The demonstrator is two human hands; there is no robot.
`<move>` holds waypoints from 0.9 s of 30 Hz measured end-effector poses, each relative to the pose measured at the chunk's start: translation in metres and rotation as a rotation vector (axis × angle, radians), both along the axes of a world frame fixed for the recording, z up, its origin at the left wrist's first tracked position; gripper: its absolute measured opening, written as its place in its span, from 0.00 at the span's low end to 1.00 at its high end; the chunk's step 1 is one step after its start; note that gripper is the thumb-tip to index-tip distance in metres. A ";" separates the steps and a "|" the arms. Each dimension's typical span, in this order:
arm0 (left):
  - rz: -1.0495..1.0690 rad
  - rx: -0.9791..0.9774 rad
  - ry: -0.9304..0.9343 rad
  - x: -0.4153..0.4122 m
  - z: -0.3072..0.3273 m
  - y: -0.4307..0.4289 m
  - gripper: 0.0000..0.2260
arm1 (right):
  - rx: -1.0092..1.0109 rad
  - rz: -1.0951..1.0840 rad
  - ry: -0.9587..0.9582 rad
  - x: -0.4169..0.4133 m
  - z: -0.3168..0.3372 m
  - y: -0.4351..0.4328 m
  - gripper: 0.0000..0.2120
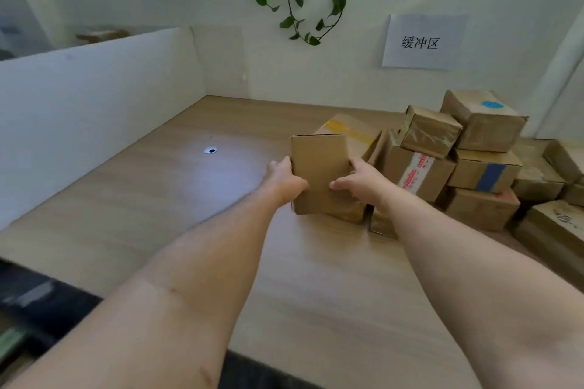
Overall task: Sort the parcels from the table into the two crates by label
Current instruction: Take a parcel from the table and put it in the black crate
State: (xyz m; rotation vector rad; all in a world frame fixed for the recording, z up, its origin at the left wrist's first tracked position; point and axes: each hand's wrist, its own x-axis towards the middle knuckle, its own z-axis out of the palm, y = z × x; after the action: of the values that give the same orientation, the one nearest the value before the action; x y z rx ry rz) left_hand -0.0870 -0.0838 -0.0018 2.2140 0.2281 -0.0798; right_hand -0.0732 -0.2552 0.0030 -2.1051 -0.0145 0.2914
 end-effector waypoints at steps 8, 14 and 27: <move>0.198 -0.126 0.050 -0.067 -0.029 0.077 0.23 | -0.039 0.178 0.046 -0.036 -0.024 0.086 0.30; 0.353 -0.265 0.053 -0.102 -0.044 0.133 0.26 | -0.072 0.300 0.085 -0.058 -0.029 0.150 0.31; 0.671 -0.290 0.105 -0.205 -0.047 0.331 0.26 | -0.150 0.473 0.033 -0.123 -0.039 0.372 0.31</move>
State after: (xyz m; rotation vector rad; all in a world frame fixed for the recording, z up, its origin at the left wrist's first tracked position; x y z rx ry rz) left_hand -0.2918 0.2474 -0.0491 1.7499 0.9403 0.1327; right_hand -0.1962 0.1171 -0.0358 -2.2255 -0.4889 0.6251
